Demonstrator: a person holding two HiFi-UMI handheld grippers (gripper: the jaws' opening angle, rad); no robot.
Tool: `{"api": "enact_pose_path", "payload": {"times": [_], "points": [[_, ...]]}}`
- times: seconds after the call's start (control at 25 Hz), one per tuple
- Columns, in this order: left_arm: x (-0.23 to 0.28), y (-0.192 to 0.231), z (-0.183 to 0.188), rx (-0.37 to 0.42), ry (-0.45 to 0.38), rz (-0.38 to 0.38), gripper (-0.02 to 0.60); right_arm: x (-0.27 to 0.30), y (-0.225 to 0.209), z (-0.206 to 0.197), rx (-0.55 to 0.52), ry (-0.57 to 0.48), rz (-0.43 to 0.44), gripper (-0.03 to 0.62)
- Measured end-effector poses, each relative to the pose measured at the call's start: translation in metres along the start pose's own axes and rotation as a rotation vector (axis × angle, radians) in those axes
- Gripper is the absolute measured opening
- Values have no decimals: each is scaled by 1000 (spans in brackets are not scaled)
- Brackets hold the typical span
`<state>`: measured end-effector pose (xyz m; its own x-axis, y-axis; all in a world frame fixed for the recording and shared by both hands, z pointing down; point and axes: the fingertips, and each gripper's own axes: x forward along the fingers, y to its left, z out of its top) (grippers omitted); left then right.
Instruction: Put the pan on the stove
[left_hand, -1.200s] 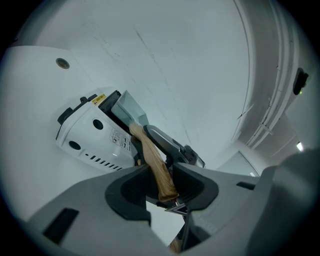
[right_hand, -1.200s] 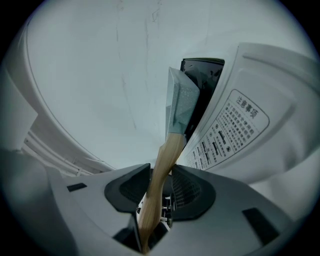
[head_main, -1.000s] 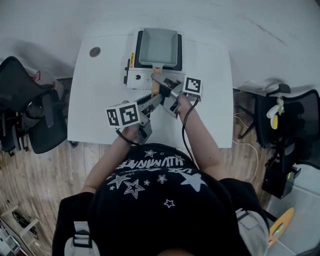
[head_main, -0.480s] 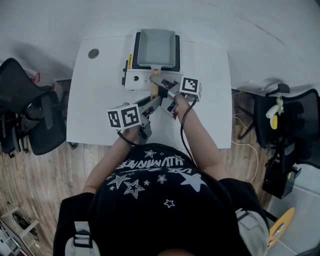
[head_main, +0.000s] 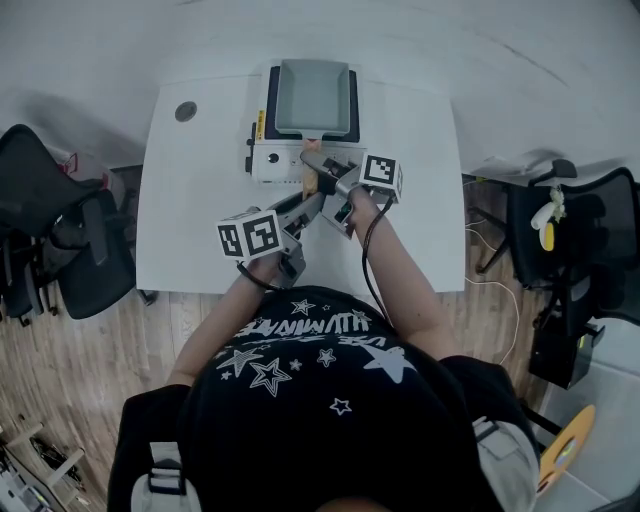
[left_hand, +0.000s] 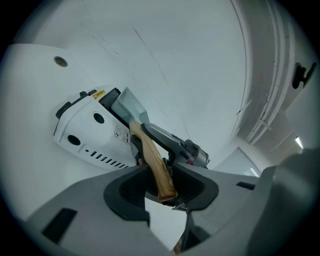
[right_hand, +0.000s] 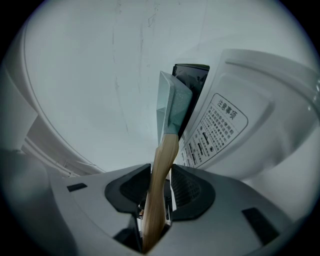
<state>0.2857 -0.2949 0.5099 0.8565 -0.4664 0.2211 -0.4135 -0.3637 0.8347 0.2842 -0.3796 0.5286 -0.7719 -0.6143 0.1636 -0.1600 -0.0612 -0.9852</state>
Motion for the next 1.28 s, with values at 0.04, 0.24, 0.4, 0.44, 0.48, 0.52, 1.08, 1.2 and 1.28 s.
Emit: {"api": "enact_pose_path", "payload": {"times": [0.04, 0.24, 0.4, 0.44, 0.48, 0.52, 1.08, 1.2, 1.28], "points": [[0, 0, 0, 4, 0, -5, 138, 0, 0, 0, -5, -1, -1, 126], [1, -5, 0, 18, 6, -33, 138, -5, 0, 3, -21, -16, -12, 133], [2, -7, -2, 44, 26, -39, 147, -8, 1, 4, -26, -28, -5, 140], [2, -8, -3, 47, 31, -44, 147, -9, 1, 4, -25, -29, -7, 144], [1, -9, -4, 49, 34, -50, 153, -10, 1, 3, -27, -30, -10, 149], [1, -9, -4, 54, 36, -56, 161, -11, 1, 3, -32, -32, -13, 152], [-15, -4, -6, -15, 91, -96, 290, -14, 5, -3, -44, -95, -23, 216], [-21, -4, -10, -19, 130, -119, 295, -17, 1, -7, -52, -130, -46, 216], [-25, -3, -12, -10, 152, -131, 295, -21, -2, -9, -50, -151, -55, 219]]}}
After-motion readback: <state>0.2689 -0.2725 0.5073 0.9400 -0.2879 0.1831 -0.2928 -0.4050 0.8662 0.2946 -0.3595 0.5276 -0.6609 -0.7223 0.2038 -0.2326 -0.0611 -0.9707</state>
